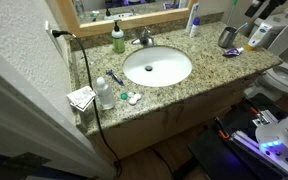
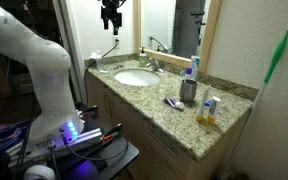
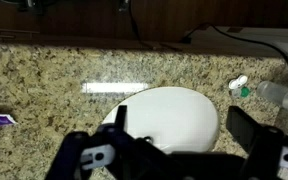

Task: Move the silver cup to the left side of the counter, move the small blue object and then the toothpaste to the left side of the counter as well

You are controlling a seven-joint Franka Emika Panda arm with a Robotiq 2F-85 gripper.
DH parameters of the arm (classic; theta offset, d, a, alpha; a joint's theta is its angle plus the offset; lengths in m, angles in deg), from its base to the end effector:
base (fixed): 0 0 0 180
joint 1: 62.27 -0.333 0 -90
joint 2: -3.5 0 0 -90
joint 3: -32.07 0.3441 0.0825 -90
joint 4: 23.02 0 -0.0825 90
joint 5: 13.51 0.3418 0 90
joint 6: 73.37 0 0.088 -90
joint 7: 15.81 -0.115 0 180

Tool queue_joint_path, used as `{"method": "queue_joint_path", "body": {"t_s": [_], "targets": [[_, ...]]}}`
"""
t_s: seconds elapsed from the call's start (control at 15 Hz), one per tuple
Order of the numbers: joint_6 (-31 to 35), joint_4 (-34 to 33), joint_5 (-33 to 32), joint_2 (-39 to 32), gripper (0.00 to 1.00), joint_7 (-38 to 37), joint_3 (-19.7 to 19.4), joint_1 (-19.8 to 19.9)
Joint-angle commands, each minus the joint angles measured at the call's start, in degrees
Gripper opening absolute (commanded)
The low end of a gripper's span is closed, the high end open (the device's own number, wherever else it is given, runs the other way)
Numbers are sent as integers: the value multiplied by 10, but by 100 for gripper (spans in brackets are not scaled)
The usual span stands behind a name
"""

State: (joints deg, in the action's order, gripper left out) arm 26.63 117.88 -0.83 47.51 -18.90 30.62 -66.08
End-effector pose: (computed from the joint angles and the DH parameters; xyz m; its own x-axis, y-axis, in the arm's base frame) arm 0.2628 0.0300 0.5713 0.9984 -0.0432 0.0365 -0.0333 -0.9709 -0.2373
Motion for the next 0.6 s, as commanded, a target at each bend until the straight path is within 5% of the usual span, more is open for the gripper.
{"method": "queue_joint_path", "body": {"t_s": [0.0,0.27,0.53], "targets": [[-3,-2,5,-1,100,6,7,11],[-2,-3,-7,-1,100,8,11,13],[2,3,-15,10,100,-111,46,49]]}}
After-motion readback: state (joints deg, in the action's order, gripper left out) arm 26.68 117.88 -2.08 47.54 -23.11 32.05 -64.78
